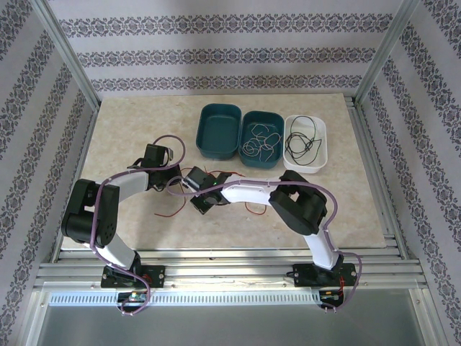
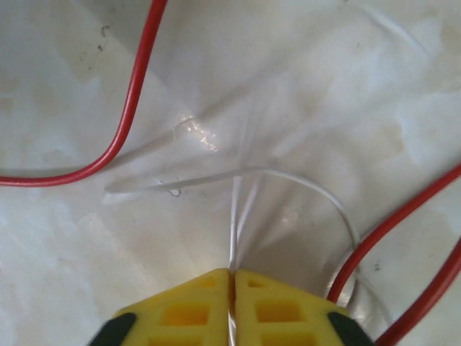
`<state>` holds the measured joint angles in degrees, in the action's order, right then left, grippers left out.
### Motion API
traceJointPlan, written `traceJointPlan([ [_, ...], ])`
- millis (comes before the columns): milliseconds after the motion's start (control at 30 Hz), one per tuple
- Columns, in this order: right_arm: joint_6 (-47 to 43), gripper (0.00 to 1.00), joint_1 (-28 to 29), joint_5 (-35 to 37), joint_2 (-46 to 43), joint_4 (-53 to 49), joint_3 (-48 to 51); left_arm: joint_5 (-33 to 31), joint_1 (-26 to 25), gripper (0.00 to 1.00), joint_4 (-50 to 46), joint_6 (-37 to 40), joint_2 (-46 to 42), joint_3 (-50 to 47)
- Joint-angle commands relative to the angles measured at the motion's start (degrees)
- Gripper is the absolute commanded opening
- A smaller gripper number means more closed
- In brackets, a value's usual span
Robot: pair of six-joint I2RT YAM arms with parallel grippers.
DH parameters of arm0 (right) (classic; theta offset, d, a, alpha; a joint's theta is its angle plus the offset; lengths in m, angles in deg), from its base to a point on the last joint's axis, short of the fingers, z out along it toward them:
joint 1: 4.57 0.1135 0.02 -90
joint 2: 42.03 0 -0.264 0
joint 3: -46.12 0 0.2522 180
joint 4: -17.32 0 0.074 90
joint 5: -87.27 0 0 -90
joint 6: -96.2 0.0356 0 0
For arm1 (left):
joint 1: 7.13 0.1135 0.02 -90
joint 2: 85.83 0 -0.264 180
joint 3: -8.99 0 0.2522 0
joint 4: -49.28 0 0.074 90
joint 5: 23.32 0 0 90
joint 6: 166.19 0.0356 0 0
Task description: Untangle the cables
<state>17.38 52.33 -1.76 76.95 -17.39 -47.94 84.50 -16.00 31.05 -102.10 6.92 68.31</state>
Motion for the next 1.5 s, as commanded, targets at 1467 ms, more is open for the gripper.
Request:
traceJointPlan([
  [1467, 13.5, 0.0, -23.27, 7.75, -35.36, -2.25, 6.55, 3.44, 1.0, 0.04, 2.93, -1.95, -2.88, -2.94],
])
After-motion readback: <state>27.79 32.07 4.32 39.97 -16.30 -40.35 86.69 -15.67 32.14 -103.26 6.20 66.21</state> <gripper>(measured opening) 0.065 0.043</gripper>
